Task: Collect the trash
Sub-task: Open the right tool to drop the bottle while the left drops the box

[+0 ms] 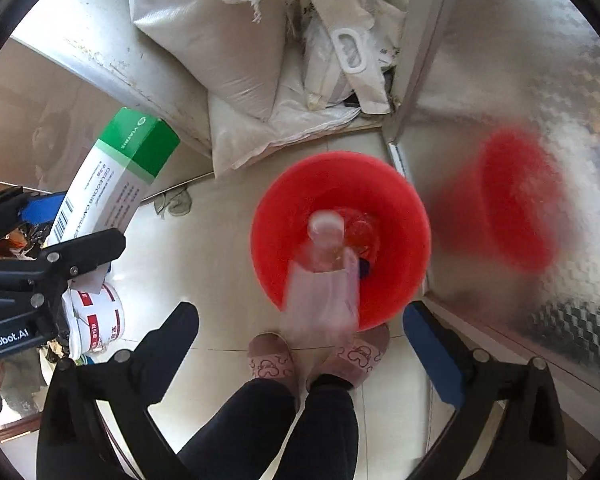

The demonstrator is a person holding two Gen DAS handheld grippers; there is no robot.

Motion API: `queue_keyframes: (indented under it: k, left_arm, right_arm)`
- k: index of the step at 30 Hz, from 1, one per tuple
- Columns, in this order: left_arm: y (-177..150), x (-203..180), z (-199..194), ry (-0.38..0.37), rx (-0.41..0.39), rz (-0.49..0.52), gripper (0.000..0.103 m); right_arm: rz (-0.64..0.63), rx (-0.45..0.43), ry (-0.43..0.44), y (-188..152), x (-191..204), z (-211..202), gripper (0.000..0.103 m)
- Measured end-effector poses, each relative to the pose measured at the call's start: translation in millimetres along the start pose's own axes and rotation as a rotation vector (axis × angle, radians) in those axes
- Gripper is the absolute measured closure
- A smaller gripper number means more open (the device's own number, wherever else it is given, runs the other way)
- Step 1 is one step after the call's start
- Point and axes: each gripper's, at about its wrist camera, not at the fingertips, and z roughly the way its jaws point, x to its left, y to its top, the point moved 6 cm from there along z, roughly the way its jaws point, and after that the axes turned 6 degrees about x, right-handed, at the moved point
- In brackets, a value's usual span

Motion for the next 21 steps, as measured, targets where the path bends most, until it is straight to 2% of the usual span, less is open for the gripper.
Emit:
queue_keyframes:
  k: [9, 21]
  left_arm:
    - [13, -28, 7, -0.029, 0.016, 0.081, 0.047]
    - [19, -67, 30, -0.046, 0.063, 0.205, 0.046]
  right_arm:
    - [0.119, -0.022, -0.050, -18, -25, -7, 0.001]
    - [0.247, 0.007, -0.045, -42, -57, 2, 0.001]
